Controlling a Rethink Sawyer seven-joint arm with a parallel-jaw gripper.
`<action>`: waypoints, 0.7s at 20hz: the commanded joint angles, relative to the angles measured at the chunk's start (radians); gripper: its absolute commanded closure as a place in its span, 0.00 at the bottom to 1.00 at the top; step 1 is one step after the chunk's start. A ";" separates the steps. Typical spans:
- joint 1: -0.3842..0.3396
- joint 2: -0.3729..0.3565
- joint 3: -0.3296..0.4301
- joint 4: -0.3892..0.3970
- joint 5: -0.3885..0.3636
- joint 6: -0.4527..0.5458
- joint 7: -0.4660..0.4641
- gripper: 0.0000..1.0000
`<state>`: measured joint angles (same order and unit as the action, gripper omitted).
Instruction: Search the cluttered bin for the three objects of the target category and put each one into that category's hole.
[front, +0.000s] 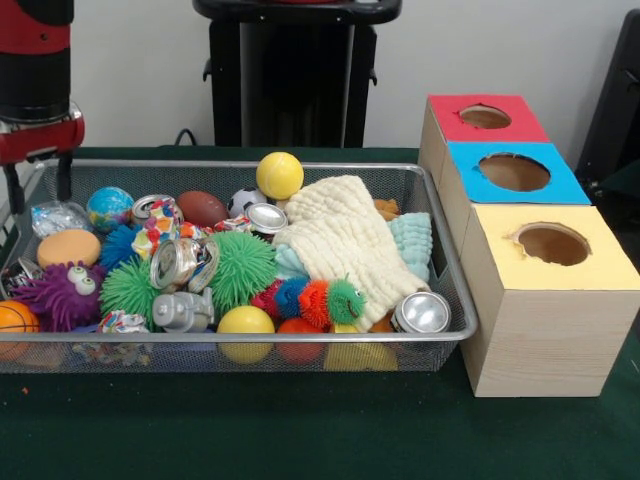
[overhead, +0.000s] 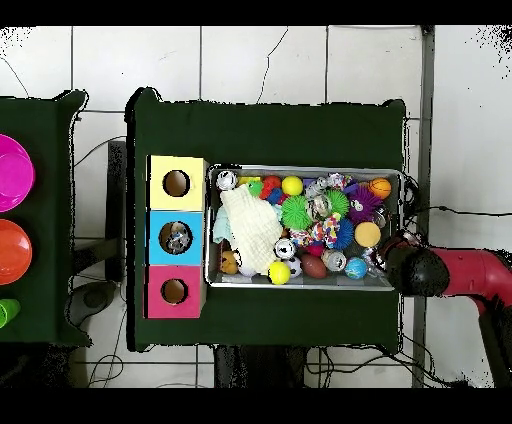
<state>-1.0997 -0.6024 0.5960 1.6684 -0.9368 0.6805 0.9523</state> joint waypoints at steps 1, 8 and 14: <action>0.005 0.057 0.024 -0.089 -0.090 -0.015 -0.227 0.00; -0.006 0.092 0.030 -0.129 -0.104 -0.004 -0.253 0.00; 0.001 0.155 0.019 -0.164 -0.100 -0.010 -0.214 0.00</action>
<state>-1.0996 -0.5433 0.6002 1.5928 -0.9764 0.6807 0.9523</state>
